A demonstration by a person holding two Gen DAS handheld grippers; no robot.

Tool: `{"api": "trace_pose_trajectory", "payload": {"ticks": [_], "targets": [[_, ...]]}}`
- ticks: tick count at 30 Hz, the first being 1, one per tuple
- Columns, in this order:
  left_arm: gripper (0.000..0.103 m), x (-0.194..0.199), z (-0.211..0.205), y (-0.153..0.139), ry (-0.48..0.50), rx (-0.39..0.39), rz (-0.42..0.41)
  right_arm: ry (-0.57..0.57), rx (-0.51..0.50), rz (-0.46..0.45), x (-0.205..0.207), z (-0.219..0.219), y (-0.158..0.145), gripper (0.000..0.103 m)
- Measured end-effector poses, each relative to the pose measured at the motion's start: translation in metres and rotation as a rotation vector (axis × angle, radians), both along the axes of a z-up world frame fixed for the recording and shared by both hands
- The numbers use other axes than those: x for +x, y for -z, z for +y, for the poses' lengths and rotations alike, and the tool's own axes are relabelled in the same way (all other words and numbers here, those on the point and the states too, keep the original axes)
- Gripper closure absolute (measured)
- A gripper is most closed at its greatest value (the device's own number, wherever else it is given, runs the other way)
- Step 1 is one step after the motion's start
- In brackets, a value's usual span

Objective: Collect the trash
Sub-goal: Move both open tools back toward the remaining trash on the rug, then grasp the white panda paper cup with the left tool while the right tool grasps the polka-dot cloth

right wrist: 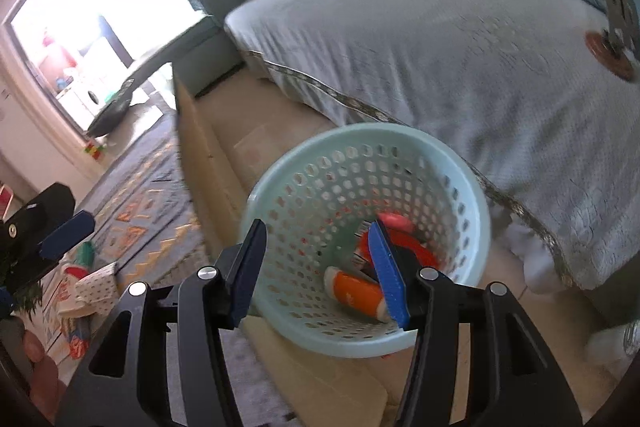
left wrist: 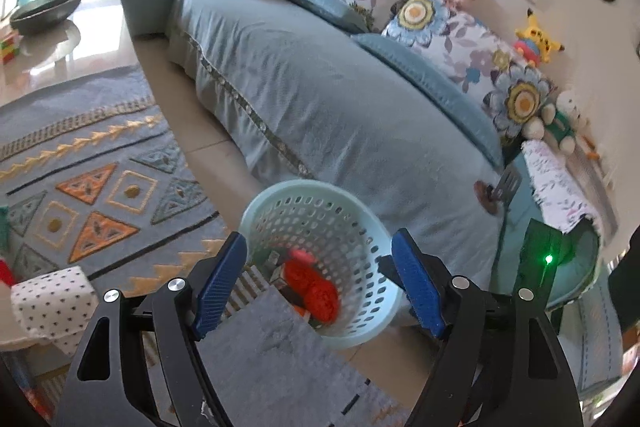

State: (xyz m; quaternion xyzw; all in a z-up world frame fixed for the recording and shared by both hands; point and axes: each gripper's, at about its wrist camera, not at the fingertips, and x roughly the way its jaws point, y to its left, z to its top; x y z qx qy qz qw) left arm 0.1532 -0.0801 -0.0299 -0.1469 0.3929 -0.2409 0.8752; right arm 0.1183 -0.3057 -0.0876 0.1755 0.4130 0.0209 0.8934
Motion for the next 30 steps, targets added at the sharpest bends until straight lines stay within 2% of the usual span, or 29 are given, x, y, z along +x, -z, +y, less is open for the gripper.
{"api": "trace_pose_trajectory", "payload": {"ticks": [4, 10, 16, 21, 24, 30], "targets": [[0.03, -0.017, 0.024, -0.018, -0.034, -0.018, -0.049, -0.087, -0.008, -0.069, -0.008, 0.027, -0.022, 0.053], [0.03, -0.054, 0.081, -0.041, -0.115, -0.039, -0.129, -0.286, -0.025, -0.168, -0.02, 0.096, -0.056, 0.053], [0.03, -0.08, 0.152, -0.049, -0.264, 0.027, -0.158, -0.474, -0.036, -0.21, -0.023, 0.17, -0.065, 0.053], [0.03, -0.08, 0.206, -0.033, -0.421, 0.096, -0.088, -0.594, -0.021, -0.156, -0.009, 0.22, -0.045, 0.053], [0.03, -0.071, 0.225, -0.013, -0.455, 0.1, -0.009, -0.647, -0.017, -0.123, -0.001, 0.242, -0.03, 0.053], [0.031, -0.054, 0.236, 0.024, -0.479, 0.076, 0.085, -0.673, -0.036, -0.079, 0.012, 0.265, -0.004, 0.053]]}}
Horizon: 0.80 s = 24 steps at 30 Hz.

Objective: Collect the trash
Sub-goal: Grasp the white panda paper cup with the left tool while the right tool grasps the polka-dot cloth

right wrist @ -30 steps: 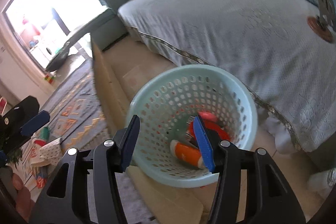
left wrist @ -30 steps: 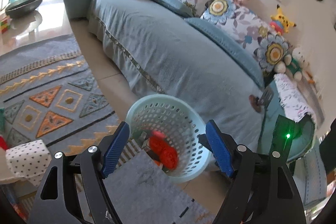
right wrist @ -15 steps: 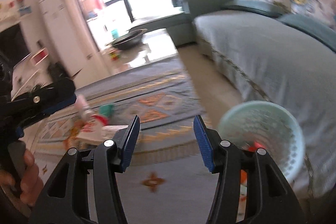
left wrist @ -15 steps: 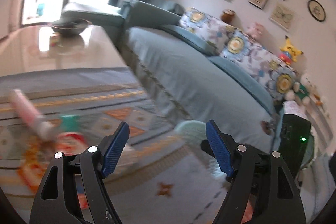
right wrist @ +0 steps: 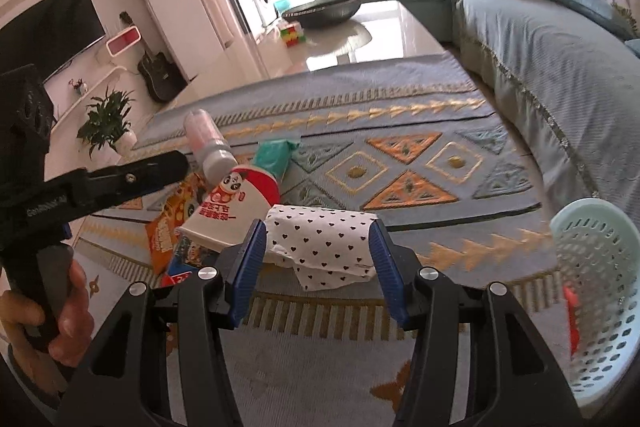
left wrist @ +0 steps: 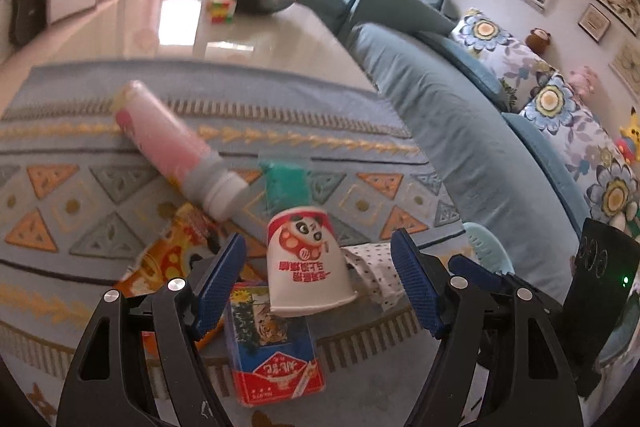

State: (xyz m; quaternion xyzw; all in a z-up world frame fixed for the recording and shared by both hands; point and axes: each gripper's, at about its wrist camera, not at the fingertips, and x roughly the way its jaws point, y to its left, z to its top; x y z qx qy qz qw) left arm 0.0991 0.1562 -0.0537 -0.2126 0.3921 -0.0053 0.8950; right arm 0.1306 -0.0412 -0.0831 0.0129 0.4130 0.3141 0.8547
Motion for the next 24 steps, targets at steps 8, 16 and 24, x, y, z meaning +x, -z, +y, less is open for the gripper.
{"api": "trace_pose_trajectory", "payload": {"ticks": [8, 16, 24], "targets": [[0.035, 0.023, -0.001, 0.035, 0.013, -0.023, 0.109, -0.032, -0.011, 0.003, 0.008, 0.008, 0.017, 0.053], [0.054, 0.026, -0.005, 0.052, 0.005, -0.021, 0.14, 0.004, -0.019, 0.039, 0.018, 0.003, 0.034, 0.033], [0.063, 0.003, 0.002, 0.028, -0.046, -0.005, 0.045, -0.023, -0.075, 0.113, 0.034, 0.023, 0.048, 0.024]]}}
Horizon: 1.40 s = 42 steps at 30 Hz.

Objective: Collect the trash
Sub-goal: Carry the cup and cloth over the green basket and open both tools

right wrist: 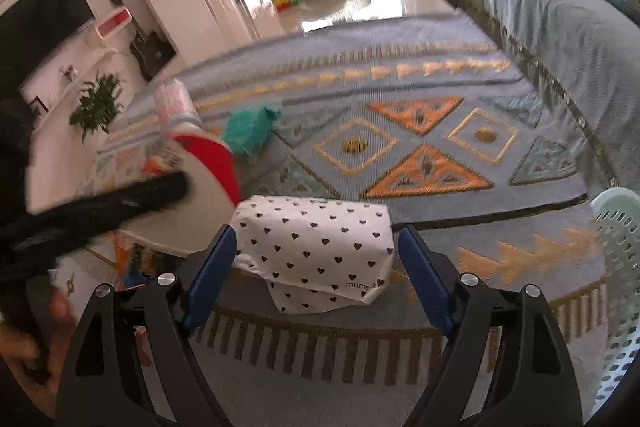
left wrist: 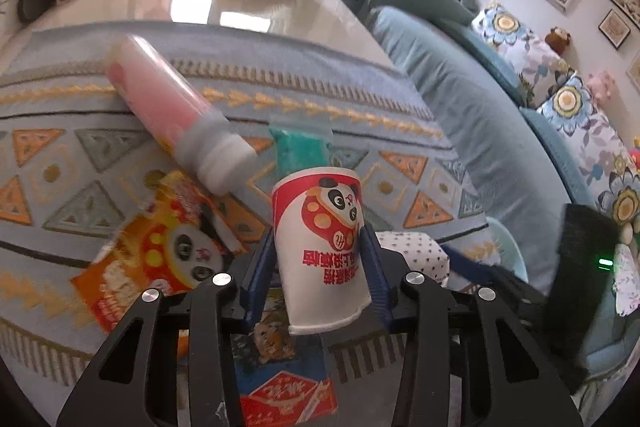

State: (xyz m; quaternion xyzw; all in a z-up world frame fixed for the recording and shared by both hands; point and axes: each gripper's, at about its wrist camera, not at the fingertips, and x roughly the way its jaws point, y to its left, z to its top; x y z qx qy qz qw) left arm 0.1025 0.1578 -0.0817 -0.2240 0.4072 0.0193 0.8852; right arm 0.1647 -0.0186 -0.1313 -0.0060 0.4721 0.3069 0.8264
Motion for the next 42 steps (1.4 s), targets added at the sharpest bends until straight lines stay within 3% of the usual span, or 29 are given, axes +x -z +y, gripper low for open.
{"api": "trace_pose_trajectory", "payload": {"ticks": [2, 4, 6, 7, 9, 15, 22, 30, 38, 42], "targets": [[0.063, -0.007, 0.003, -0.007, -0.016, 0.013, -0.021, -0.004, -0.031, -0.017, -0.001, 0.005, -0.001, 0.028], [0.063, -0.013, 0.006, -0.013, -0.026, 0.015, -0.035, -0.006, -0.083, -0.052, -0.005, 0.011, 0.0, 0.039], [0.063, -0.018, 0.01, -0.016, -0.025, 0.005, -0.043, -0.021, -0.105, -0.076, -0.01, 0.015, 0.0, 0.059], [0.063, -0.019, 0.01, -0.017, -0.025, 0.004, -0.047, -0.021, -0.101, -0.08, -0.012, 0.014, 0.0, 0.061], [0.063, -0.022, 0.009, -0.019, -0.022, 0.002, -0.056, -0.019, -0.062, -0.074, -0.013, 0.008, -0.003, 0.079], [0.063, -0.029, -0.007, -0.034, 0.015, -0.004, -0.1, 0.009, 0.041, -0.08, -0.022, -0.017, -0.023, 0.099], [0.063, -0.026, -0.048, -0.073, 0.094, 0.01, -0.177, 0.114, 0.079, -0.206, -0.043, -0.072, -0.079, 0.1], [0.063, -0.008, -0.128, -0.099, 0.238, 0.042, -0.216, 0.3, 0.012, -0.364, -0.061, -0.156, -0.129, 0.1], [0.063, 0.019, -0.218, -0.109, 0.395, 0.089, -0.233, 0.485, 0.022, -0.364, -0.06, -0.236, -0.136, 0.1], [0.062, 0.03, -0.249, -0.106, 0.441, 0.083, -0.231, 0.577, 0.087, -0.297, -0.056, -0.277, -0.127, 0.1]]}}
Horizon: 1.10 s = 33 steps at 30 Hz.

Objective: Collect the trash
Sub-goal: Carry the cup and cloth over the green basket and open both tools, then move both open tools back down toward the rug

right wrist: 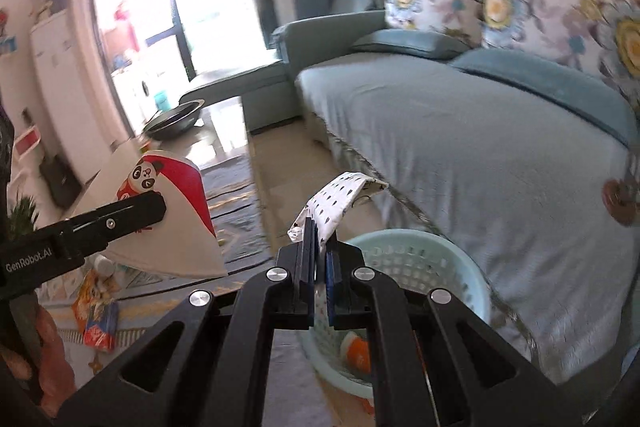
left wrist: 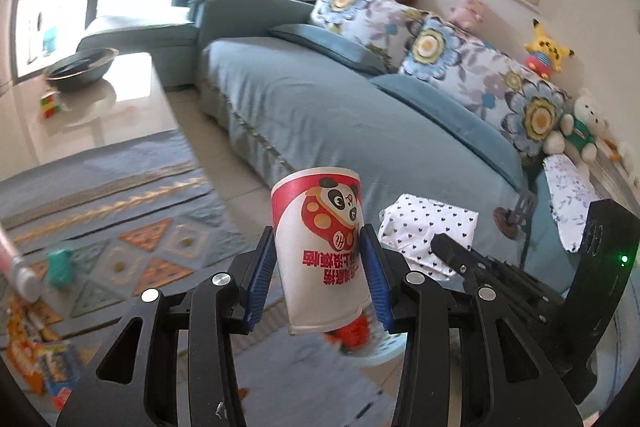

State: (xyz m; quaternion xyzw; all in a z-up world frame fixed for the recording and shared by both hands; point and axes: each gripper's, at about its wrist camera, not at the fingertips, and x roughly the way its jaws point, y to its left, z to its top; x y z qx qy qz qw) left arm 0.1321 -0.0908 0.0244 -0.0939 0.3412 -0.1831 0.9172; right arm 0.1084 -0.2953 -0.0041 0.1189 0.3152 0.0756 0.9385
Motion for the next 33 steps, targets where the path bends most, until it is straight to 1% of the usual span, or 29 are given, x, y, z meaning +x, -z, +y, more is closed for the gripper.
{"api": "trace_pose_trajectory", "payload": {"ticks": [1, 3, 7, 12, 16, 20, 22, 23, 24, 25, 26, 27, 28, 30, 31, 32, 33], "targets": [[0.062, 0.001, -0.007, 0.001, 0.009, 0.006, 0.0, 0.016, 0.042, 0.017, 0.001, -0.009, 0.004, 0.1], [0.062, 0.004, -0.024, 0.005, 0.032, 0.037, 0.0, 0.057, 0.08, 0.033, 0.001, -0.025, 0.012, 0.1], [0.062, 0.011, -0.043, 0.016, 0.063, 0.08, 0.006, 0.113, 0.064, 0.048, 0.002, -0.038, 0.024, 0.1], [0.062, 0.025, -0.063, 0.033, 0.093, 0.105, 0.035, 0.157, 0.038, 0.088, 0.006, -0.048, 0.045, 0.1], [0.062, 0.034, -0.072, 0.05, 0.111, 0.114, 0.07, 0.173, 0.043, 0.138, 0.013, -0.052, 0.063, 0.1], [0.061, 0.037, -0.075, 0.069, 0.123, 0.118, 0.096, 0.192, 0.049, 0.167, 0.015, -0.054, 0.08, 0.1], [0.06, 0.039, -0.076, 0.076, 0.123, 0.128, 0.109, 0.187, 0.044, 0.186, 0.018, -0.052, 0.088, 0.1], [0.058, 0.039, -0.076, 0.077, 0.117, 0.135, 0.109, 0.186, 0.045, 0.193, 0.019, -0.052, 0.09, 0.1], [0.05, 0.039, -0.075, 0.077, 0.113, 0.137, 0.106, 0.181, 0.05, 0.2, 0.02, -0.052, 0.093, 0.097], [0.046, 0.038, -0.072, 0.077, 0.107, 0.134, 0.097, 0.174, 0.056, 0.204, 0.02, -0.052, 0.095, 0.095], [0.04, 0.037, -0.07, 0.075, 0.101, 0.129, 0.087, 0.168, 0.059, 0.207, 0.02, -0.052, 0.096, 0.091], [0.037, 0.037, -0.068, 0.073, 0.097, 0.125, 0.081, 0.17, 0.055, 0.208, 0.02, -0.051, 0.096, 0.086], [0.035, 0.036, -0.066, 0.071, 0.094, 0.12, 0.079, 0.172, 0.051, 0.207, 0.019, -0.051, 0.096, 0.082], [0.029, 0.036, -0.06, 0.068, 0.082, 0.103, 0.077, 0.175, 0.056, 0.198, 0.018, -0.052, 0.095, 0.069], [0.028, 0.035, -0.058, 0.067, 0.08, 0.098, 0.077, 0.179, 0.06, 0.194, 0.017, -0.053, 0.094, 0.064], [0.028, 0.035, -0.055, 0.066, 0.077, 0.09, 0.077, 0.183, 0.061, 0.189, 0.016, -0.054, 0.092, 0.056], [0.028, 0.035, -0.054, 0.065, 0.076, 0.087, 0.077, 0.187, 0.057, 0.18, 0.014, -0.053, 0.09, 0.055]]}}
